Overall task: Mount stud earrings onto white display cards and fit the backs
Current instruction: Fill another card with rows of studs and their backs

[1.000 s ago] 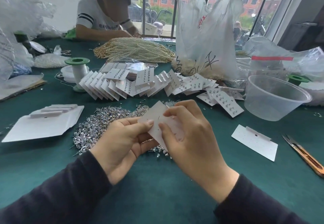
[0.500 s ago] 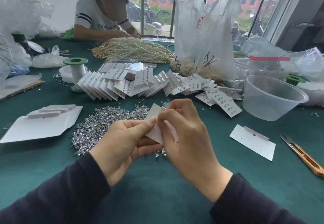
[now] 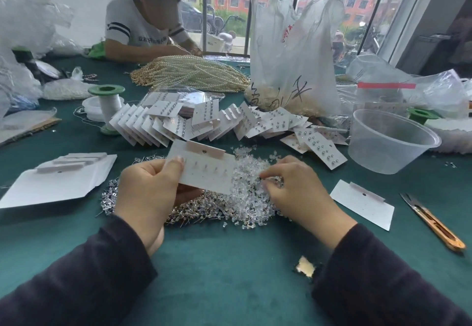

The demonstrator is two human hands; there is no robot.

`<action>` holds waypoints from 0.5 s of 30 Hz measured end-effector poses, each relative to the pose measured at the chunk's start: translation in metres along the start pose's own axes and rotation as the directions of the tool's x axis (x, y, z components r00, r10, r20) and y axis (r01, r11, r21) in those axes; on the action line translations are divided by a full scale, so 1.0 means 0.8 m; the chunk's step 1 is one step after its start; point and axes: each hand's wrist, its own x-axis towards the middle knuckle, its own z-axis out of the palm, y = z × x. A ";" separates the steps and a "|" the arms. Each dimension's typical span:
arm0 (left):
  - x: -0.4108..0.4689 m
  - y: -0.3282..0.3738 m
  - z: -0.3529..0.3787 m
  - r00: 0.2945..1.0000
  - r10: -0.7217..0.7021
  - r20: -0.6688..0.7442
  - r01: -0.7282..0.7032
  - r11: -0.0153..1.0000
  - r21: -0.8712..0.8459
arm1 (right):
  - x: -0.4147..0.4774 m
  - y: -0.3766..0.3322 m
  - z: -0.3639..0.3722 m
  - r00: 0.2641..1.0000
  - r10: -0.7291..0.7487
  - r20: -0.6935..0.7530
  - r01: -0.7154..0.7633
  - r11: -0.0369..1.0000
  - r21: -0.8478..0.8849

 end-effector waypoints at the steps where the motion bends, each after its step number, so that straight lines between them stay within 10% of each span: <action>1: 0.000 0.001 -0.001 1.000 0.002 -0.013 -0.002 1.000 -0.014 | 0.000 -0.003 0.002 1.000 0.002 0.001 -0.002 1.000 0.003; 15: -0.012 -0.006 0.003 0.999 -0.011 0.043 0.006 0.995 0.102 | 0.000 -0.011 0.004 0.999 -0.018 -0.037 0.020 0.998 0.066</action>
